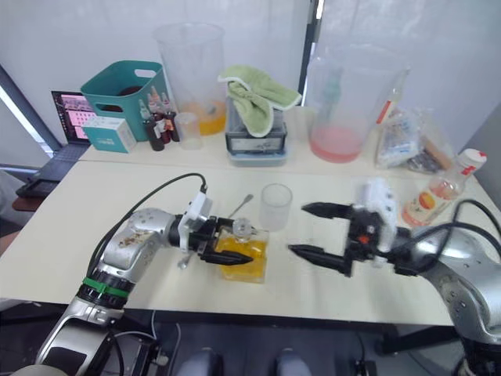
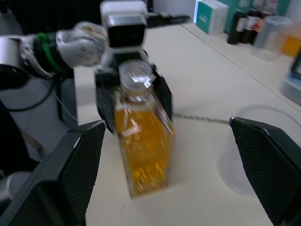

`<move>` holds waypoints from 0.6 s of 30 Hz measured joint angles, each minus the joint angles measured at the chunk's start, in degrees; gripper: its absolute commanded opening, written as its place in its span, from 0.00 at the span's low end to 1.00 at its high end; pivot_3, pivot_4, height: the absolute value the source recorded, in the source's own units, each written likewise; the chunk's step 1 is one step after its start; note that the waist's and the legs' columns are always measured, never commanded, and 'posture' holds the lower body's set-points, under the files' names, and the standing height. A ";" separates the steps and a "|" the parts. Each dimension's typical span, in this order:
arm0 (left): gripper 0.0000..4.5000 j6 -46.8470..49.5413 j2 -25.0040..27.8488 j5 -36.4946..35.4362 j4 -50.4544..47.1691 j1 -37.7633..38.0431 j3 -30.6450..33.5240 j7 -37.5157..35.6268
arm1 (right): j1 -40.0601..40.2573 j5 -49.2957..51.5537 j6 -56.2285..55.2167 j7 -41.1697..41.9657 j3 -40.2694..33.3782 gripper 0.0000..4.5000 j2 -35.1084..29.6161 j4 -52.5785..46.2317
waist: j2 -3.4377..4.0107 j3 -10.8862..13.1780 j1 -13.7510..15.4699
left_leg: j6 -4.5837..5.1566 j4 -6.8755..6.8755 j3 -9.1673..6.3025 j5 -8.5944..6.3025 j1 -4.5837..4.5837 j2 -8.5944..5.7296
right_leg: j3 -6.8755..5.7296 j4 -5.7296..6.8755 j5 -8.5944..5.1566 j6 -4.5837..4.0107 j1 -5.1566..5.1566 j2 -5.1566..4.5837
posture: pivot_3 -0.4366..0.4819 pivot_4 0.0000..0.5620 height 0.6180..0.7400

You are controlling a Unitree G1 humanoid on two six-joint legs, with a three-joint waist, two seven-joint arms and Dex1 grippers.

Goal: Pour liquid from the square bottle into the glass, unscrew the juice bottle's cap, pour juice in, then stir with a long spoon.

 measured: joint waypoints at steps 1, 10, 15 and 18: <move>0.64 -0.23 -0.15 0.10 0.04 -0.02 -0.05 -0.05 | -2.16 0.33 0.85 -1.33 2.05 1.00 1.12 -1.03 | 0.00 0.00 0.09 | 0.00 0.00 -0.02 0.00 -0.02 -0.01 | -0.01 -0.03 0.00 0.00 0.00 0.00 | 0.48 0.27 1.00; 0.64 -1.48 -0.41 0.12 0.51 -0.04 -0.38 -0.26 | -12.24 -5.93 4.25 -9.82 14.91 1.00 8.65 2.21 | 0.01 0.00 0.20 | 0.00 0.02 -0.10 0.00 -0.06 -0.07 | -0.03 0.02 0.00 0.00 0.00 -0.02 | 0.48 0.27 1.00; 0.64 -1.60 -0.42 0.22 0.70 -0.06 -0.37 -0.27 | -12.24 -6.62 4.25 -9.75 15.51 0.82 10.41 3.71 | 0.02 0.00 0.15 | 0.00 0.02 -0.12 0.00 -0.06 -0.07 | -0.03 0.02 0.00 0.00 0.00 -0.02 | 0.48 0.27 1.00; 0.64 -1.61 -0.42 0.31 0.71 -0.06 -0.37 -0.27 | -12.25 -6.62 4.25 -9.64 15.51 0.59 11.09 3.71 | 0.02 0.00 0.14 | 0.00 0.02 -0.12 0.00 -0.06 -0.07 | -0.04 0.02 0.00 0.00 0.00 -0.02 | 0.48 0.27 1.00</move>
